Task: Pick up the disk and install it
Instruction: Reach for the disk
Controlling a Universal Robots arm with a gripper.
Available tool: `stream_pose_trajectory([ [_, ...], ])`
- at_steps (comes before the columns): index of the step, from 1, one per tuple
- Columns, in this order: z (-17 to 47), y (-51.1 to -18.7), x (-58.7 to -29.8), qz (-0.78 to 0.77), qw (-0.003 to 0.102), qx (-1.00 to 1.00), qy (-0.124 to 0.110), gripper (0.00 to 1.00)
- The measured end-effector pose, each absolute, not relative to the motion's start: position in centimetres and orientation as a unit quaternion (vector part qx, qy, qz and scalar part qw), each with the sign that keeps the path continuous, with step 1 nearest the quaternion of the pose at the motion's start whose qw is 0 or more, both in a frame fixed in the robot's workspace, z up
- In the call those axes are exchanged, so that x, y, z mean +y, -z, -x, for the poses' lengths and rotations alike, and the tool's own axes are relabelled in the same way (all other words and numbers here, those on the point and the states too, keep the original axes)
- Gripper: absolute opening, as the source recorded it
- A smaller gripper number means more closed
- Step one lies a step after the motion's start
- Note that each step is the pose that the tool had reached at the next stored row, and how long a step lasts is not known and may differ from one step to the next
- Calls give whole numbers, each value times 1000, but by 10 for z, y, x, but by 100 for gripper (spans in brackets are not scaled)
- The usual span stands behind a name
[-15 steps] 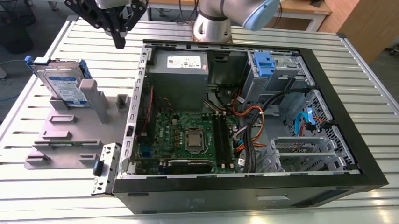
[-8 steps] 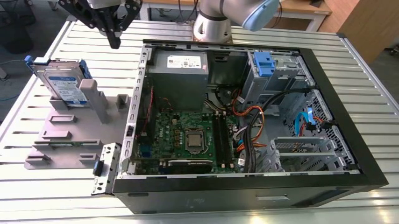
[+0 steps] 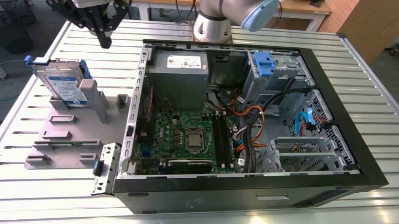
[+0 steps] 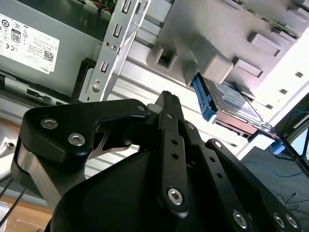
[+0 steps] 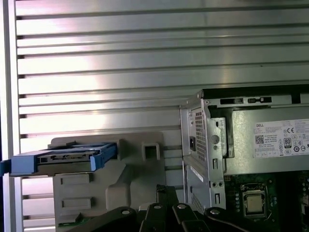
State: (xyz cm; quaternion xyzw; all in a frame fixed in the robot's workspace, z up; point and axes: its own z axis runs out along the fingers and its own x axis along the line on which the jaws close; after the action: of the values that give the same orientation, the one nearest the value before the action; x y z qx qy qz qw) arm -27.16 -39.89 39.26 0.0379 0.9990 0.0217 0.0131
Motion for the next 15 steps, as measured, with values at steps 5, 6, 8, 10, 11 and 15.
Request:
stream_pose_trajectory([
  [5,279,-393,-399,-38,13,999,-22,11],
  [6,281,-393,-399,-38,13,999,-22,11],
  [8,283,-393,-399,-38,13,999,-22,11],
  [10,286,-393,-399,-38,13,999,-22,11],
  [11,287,-393,-399,-38,13,999,-22,11],
  [15,291,-393,-399,-38,13,999,-22,11],
])
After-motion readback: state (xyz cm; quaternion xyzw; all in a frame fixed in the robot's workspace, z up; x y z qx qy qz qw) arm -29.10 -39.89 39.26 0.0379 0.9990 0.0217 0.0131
